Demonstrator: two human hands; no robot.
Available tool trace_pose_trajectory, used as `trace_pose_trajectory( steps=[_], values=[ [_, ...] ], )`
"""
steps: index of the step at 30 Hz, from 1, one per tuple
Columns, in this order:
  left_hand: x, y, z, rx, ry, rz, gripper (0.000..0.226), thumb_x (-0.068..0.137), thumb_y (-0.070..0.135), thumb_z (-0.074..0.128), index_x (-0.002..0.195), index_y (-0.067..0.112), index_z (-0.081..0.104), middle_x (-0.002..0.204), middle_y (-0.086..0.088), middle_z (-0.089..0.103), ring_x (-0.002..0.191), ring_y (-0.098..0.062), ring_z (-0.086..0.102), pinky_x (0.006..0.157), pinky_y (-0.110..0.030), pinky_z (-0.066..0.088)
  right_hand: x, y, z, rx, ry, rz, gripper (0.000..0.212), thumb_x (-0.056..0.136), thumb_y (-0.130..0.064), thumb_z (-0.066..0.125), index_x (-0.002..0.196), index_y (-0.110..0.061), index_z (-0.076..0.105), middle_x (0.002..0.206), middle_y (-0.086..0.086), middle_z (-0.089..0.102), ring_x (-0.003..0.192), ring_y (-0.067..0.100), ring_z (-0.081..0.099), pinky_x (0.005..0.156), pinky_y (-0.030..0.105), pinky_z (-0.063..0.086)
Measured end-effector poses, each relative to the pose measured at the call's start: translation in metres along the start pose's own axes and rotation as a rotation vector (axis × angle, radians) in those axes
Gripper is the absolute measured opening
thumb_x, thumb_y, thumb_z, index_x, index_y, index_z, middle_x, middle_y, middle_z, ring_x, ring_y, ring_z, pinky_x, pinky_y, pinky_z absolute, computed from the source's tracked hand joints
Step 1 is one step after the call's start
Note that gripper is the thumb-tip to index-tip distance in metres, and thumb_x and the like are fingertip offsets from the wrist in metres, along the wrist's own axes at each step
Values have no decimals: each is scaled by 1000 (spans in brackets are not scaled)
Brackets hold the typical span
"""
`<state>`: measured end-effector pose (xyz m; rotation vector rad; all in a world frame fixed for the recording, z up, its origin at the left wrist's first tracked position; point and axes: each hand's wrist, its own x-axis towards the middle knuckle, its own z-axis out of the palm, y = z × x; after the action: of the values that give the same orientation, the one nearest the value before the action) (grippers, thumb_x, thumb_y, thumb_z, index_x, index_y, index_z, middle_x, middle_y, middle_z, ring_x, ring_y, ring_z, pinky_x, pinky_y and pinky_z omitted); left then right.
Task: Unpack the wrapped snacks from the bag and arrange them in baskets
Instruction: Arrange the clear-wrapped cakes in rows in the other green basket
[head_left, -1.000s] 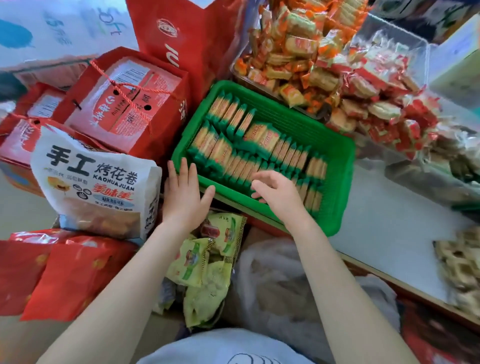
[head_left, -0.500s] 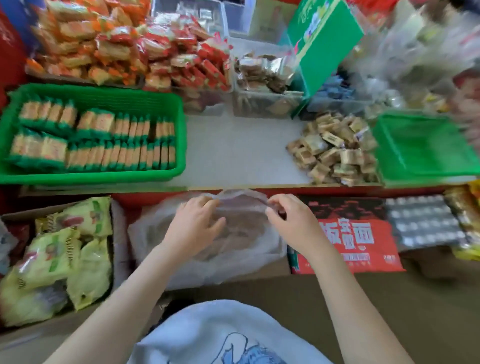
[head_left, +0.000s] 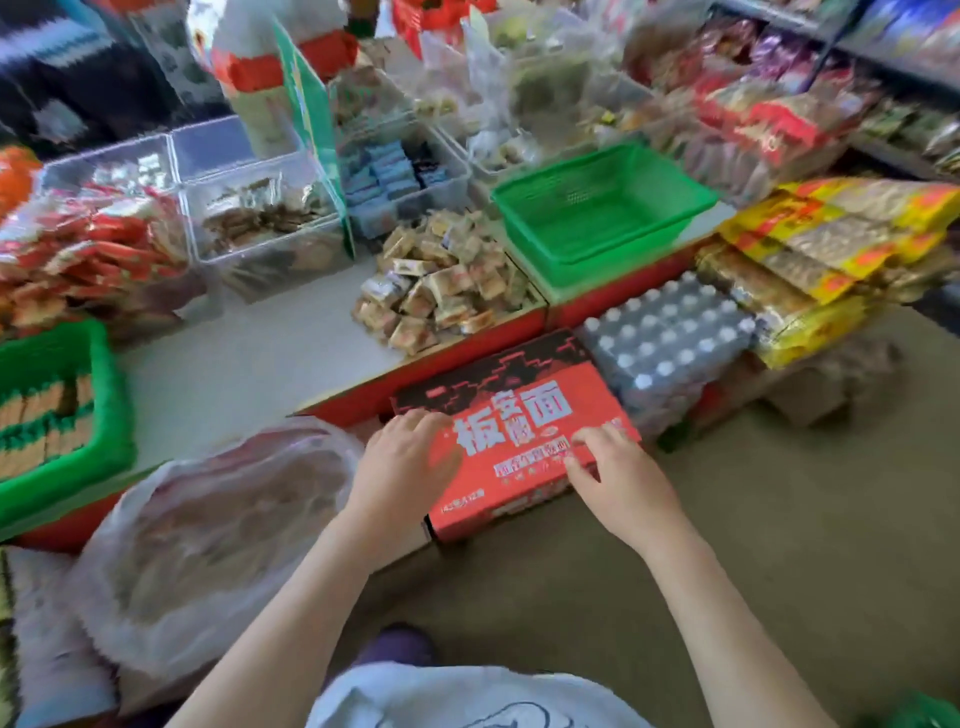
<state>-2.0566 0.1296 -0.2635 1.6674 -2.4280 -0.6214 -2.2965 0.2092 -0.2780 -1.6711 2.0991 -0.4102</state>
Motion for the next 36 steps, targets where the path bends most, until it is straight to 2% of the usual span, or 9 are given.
trace_pose_trajectory(
  steps=[4, 7, 15, 19, 22, 26, 29, 33, 36],
  values=[
    [38, 33, 9, 59, -32, 12, 47, 100, 45, 48, 143, 26, 48, 147, 3, 48, 136, -20, 41, 112, -38, 31, 31, 23, -17, 11, -6, -20, 38, 99, -38, 54, 129, -15, 56, 125, 3, 54, 114, 26, 56, 88, 38, 48],
    [75, 43, 19, 55, -12, 21, 47, 100, 45, 49, 142, 24, 49, 144, 3, 49, 134, -20, 42, 111, -37, 30, 68, 29, -23, 5, -18, -42, 37, 99, -40, 53, 127, -15, 55, 122, 3, 52, 110, 25, 55, 85, 37, 48],
    [203, 47, 57, -62, -85, 6, 42, 101, 44, 47, 136, 23, 56, 135, 2, 56, 127, -21, 49, 105, -37, 39, 176, 62, -72, -80, -112, -20, 38, 101, -45, 46, 130, -22, 53, 126, -2, 51, 113, 20, 54, 87, 37, 48],
    [246, 58, 54, -153, -84, -44, 42, 100, 48, 47, 132, 24, 59, 133, 2, 59, 125, -19, 51, 104, -39, 43, 221, 77, -86, -66, -97, -8, 36, 102, -44, 46, 128, -21, 55, 123, -2, 51, 110, 20, 54, 84, 36, 49],
    [270, 61, 47, -141, -71, -89, 44, 100, 50, 46, 133, 24, 58, 132, 2, 59, 123, -18, 53, 102, -38, 45, 258, 79, -83, -65, -162, -47, 37, 101, -46, 45, 128, -24, 55, 123, -4, 51, 111, 19, 54, 83, 36, 49],
    [305, 54, 53, -132, 0, -236, 45, 99, 53, 45, 133, 25, 57, 130, 3, 58, 113, -18, 58, 95, -37, 51, 334, 77, -82, -92, -270, -200, 43, 101, -44, 46, 134, -18, 53, 128, 3, 52, 118, 24, 53, 91, 38, 48],
    [316, 57, 66, -160, 27, -417, 54, 98, 53, 48, 142, 22, 50, 139, 0, 51, 120, -23, 55, 97, -38, 49, 389, 76, -82, -95, -378, -285, 43, 101, -41, 48, 134, -15, 53, 130, 6, 51, 120, 27, 52, 92, 37, 45],
    [338, 62, 76, -211, 57, -627, 65, 96, 52, 53, 153, 27, 34, 163, -3, 22, 141, -27, 38, 111, -45, 41, 451, 70, -73, -24, -509, -373, 44, 99, -34, 54, 137, -11, 52, 135, 9, 54, 125, 28, 51, 99, 34, 42],
    [362, 57, 78, -233, 140, -760, 70, 97, 42, 55, 158, 28, 23, 168, -1, 5, 145, -28, 34, 111, -44, 41, 477, 59, -48, -4, -609, -410, 46, 98, -30, 56, 138, -8, 52, 135, 10, 57, 122, 28, 54, 95, 31, 42]
  ],
)
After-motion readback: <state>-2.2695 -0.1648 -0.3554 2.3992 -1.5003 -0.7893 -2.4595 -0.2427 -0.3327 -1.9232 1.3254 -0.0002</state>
